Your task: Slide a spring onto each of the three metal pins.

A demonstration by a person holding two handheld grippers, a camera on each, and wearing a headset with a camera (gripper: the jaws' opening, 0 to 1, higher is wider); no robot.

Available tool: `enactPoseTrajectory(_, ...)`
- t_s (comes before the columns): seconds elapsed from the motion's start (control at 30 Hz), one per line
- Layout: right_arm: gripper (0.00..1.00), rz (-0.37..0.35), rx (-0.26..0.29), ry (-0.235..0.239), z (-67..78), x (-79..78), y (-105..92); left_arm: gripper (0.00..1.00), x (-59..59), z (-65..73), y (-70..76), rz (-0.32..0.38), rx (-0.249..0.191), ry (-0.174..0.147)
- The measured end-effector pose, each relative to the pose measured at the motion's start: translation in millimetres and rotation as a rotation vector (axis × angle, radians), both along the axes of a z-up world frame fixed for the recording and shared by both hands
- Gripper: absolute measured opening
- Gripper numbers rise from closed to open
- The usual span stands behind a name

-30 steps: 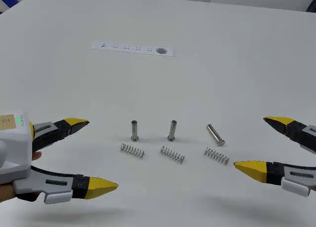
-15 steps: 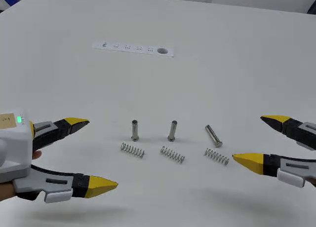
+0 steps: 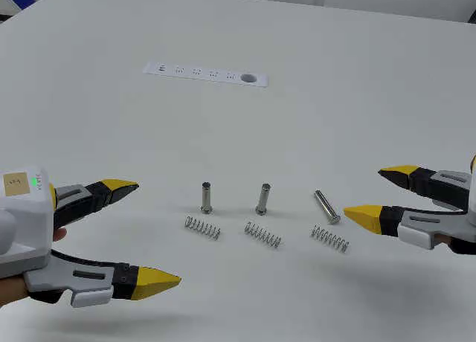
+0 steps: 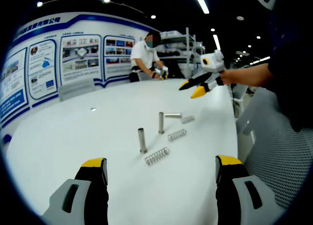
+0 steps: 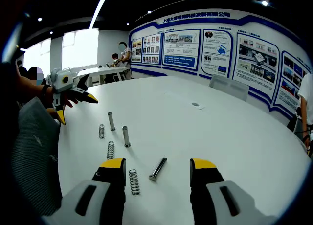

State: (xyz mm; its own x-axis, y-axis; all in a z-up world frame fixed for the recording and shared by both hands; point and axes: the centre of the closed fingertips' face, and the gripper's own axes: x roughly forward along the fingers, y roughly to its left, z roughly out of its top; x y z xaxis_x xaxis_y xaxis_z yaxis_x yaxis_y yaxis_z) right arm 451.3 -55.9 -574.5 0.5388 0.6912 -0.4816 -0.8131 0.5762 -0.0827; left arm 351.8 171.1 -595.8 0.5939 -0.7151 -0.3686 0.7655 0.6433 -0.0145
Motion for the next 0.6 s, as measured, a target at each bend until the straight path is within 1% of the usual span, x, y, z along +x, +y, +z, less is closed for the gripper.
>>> enactPoseTrajectory(0.27, 0.41, -0.037, -0.064, 0.051, -11.0, 18.0, 5.5, 0.92, -0.3, -0.7, -1.5, -0.003, 0.004, 0.003)
enactPoseTrajectory(0.37, 0.38, -0.051, -0.092, 0.073, -16.9, 21.0, 7.5, 0.92, -0.5, -0.9, -1.4, -0.001, 0.005, 0.004)
enactPoseTrajectory(0.4, 0.36, -0.056, -0.096, 0.072, -17.5, 22.6, 8.3, 0.92, -0.6, -0.9, -1.5, -0.001, 0.004, 0.005)
enactPoseTrajectory(0.5, 0.32, -0.069, -0.109, 0.088, -20.1, 26.4, 12.4, 0.91, -0.9, -2.4, -1.4, -0.002, 0.006, 0.007)
enactPoseTrajectory(0.57, 0.31, -0.077, -0.123, 0.092, -22.2, 30.1, 15.9, 0.91, -1.1, -3.2, -1.4, -0.003, 0.008, 0.009)
enactPoseTrajectory(0.6, 0.3, -0.086, -0.136, 0.101, -24.4, 32.2, 17.4, 0.91, -1.0, -3.0, -1.6, -0.003, 0.007, 0.009)
